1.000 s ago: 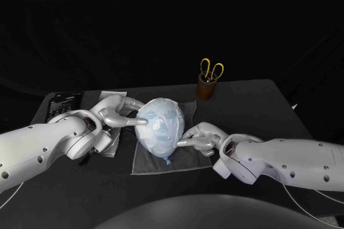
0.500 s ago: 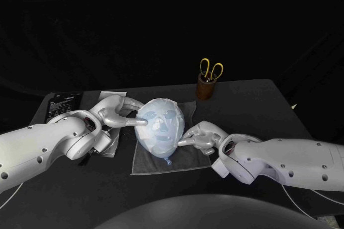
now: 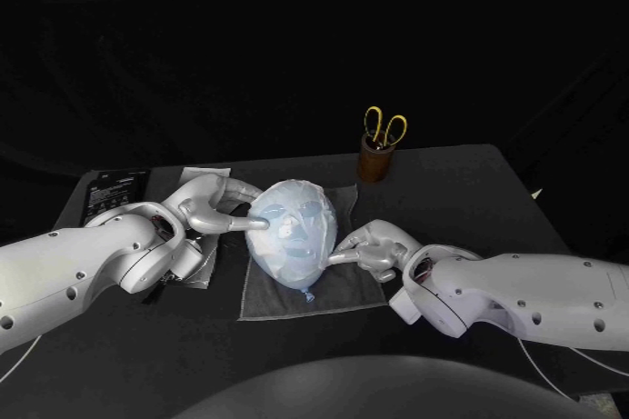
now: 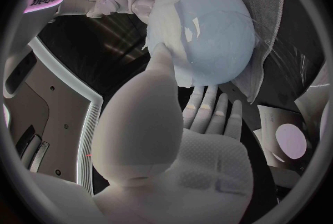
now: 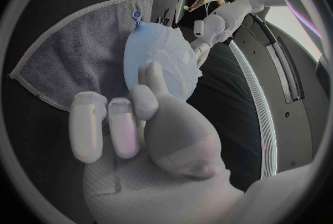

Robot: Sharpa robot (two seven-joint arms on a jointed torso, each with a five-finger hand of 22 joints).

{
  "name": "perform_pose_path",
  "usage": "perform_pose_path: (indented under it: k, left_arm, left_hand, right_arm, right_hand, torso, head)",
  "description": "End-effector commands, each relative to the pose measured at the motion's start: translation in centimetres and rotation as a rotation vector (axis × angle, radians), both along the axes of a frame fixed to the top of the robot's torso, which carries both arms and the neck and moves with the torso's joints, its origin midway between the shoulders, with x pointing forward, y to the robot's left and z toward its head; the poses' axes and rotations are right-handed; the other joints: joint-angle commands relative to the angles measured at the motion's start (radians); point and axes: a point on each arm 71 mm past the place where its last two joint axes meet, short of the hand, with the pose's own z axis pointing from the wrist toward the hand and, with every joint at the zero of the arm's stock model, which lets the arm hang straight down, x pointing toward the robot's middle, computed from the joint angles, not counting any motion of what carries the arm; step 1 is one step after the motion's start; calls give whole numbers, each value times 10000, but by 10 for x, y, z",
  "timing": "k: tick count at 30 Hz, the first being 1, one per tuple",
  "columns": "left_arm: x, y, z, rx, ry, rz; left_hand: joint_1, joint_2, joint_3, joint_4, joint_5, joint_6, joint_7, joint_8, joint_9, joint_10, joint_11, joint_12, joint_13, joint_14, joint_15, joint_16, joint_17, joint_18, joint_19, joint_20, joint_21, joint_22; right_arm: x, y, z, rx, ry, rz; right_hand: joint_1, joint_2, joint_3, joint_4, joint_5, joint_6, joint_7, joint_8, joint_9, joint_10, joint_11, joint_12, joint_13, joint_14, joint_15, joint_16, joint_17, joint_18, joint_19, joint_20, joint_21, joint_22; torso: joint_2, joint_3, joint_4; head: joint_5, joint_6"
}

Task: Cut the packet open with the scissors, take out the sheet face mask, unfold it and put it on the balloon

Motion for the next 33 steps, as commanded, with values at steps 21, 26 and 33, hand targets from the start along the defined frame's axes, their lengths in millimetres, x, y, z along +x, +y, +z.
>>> perform_pose_path:
  k: [21,26,33]
  left_arm:
    - [-2,-4,-4,58,251,-244]
    - [-2,-4,-4,53,252,-259]
    - [-2,-4,-4,51,254,-266]
  left_hand:
    - [23,102,42,3,-17,-20,778,54,-6,61,-14,-53,5,45,-3,-91,15,137,13,17,32,-30]
    - [23,102,42,3,-17,-20,778,54,-6,61,-14,-53,5,45,-3,-91,15,137,13,17,32,-30]
    - [23,102,42,3,-17,-20,778,54,-6,61,-14,-53,5,45,-3,-91,15,137,13,17,32,-30]
  right_arm:
    - [-1,-24,-1,-745,-41,318]
    - [-2,-17,-1,-563,78,470]
    - [-3,-9,-2,-407,245,403]
  right_hand:
    - [-754,62,429,-411,15,-518,-41,-148,592,1885,-751,3484,5730,1107,-542,22,2527,127,24,-106,-124,1674]
    - [-1692,-393,-494,-184,59,-1640,600,-1087,211,1885,-196,3484,5730,1108,-63,24,2532,135,-44,252,-237,1620]
    - [-1699,-369,-612,-287,63,-1786,699,-1255,138,1885,-93,3484,5730,1109,43,27,2538,142,-44,383,-244,1622]
  torso:
    - [-1,-1,2]
    - [5,0,8]
    - [1,-6,12]
  head:
    - [-64,2]
    - [-59,2]
    - [-49,2]
